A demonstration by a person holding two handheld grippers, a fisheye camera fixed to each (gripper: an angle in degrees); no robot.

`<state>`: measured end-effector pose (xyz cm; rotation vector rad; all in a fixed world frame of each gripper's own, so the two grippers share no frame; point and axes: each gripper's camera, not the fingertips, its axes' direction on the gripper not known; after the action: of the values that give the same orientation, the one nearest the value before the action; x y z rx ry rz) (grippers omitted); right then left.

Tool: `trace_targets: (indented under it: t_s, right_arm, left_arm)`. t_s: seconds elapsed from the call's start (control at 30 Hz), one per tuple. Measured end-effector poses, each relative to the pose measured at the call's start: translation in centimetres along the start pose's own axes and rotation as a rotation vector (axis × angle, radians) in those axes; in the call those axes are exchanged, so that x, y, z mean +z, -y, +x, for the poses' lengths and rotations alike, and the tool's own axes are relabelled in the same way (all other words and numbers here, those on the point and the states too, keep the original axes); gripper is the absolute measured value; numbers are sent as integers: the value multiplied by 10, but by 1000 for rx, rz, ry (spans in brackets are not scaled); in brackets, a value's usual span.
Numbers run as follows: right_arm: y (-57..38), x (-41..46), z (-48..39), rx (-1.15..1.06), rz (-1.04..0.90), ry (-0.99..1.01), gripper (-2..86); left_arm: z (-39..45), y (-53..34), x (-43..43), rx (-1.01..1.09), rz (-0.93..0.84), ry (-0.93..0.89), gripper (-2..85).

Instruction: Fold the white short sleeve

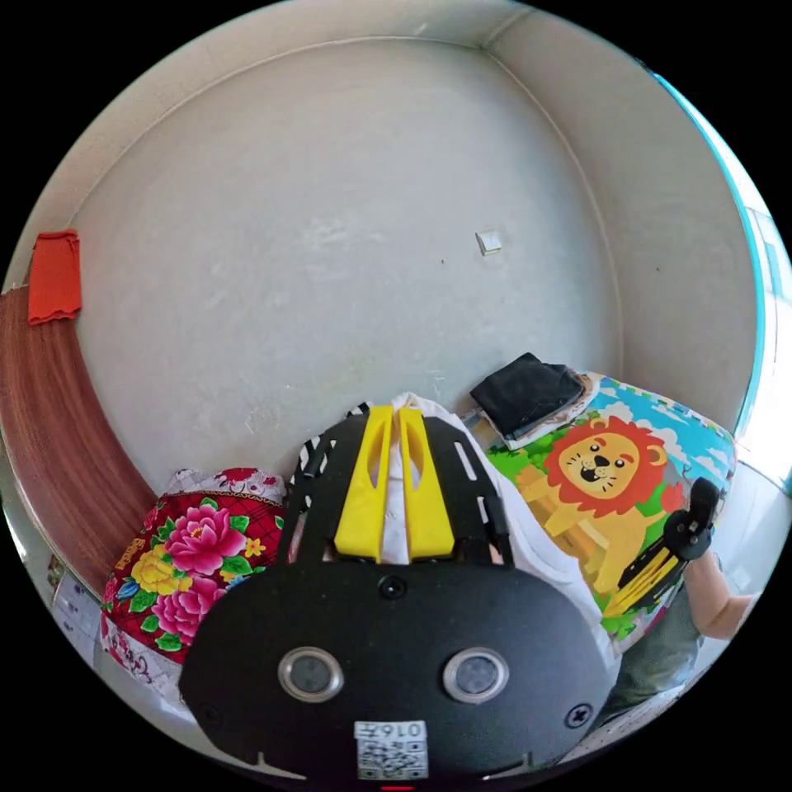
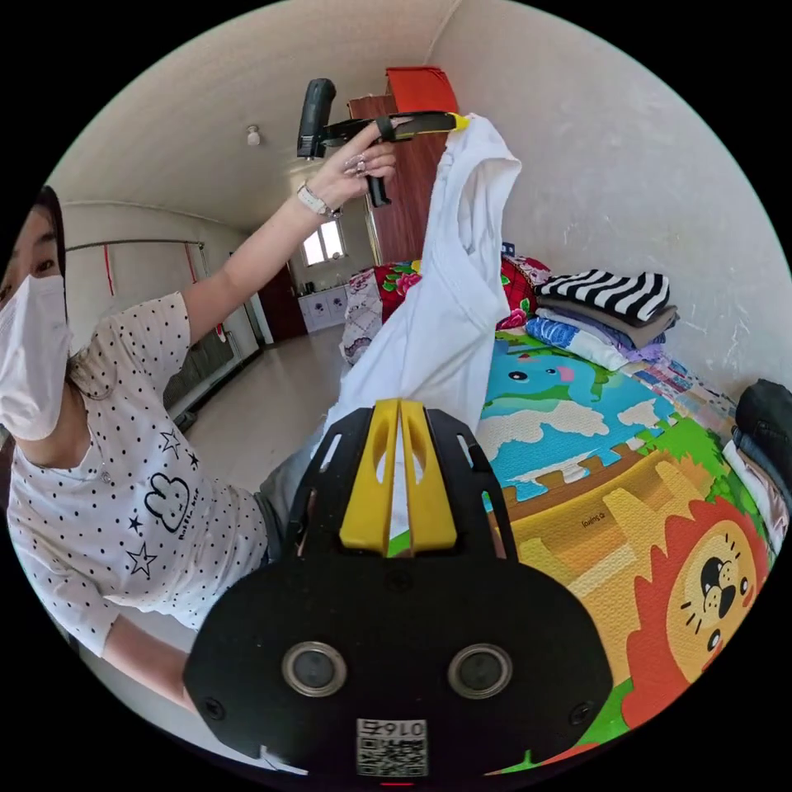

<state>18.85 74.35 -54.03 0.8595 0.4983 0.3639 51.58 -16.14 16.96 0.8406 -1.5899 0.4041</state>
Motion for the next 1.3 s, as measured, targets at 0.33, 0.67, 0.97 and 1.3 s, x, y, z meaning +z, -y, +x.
trace_targets:
  t_s: [0.33, 0.67, 0.97, 1.3]
  right_arm:
    - [-55, -54, 13, 137, 141, -120, -3]
    - [-134, -88, 87, 697, 167, -186, 0]
    - [-156, -120, 48, 674, 224, -272, 1]
    - [-175, -156, -2, 644, 326, -386, 4]
  left_arm:
    - [192, 52, 199, 171, -250, -429, -5]
    - [204, -54, 353, -8, -527, -758, -3]
    - [125, -261, 384, 146, -773, -663, 62]
    - [86, -402, 390, 121, -866, -550, 35]
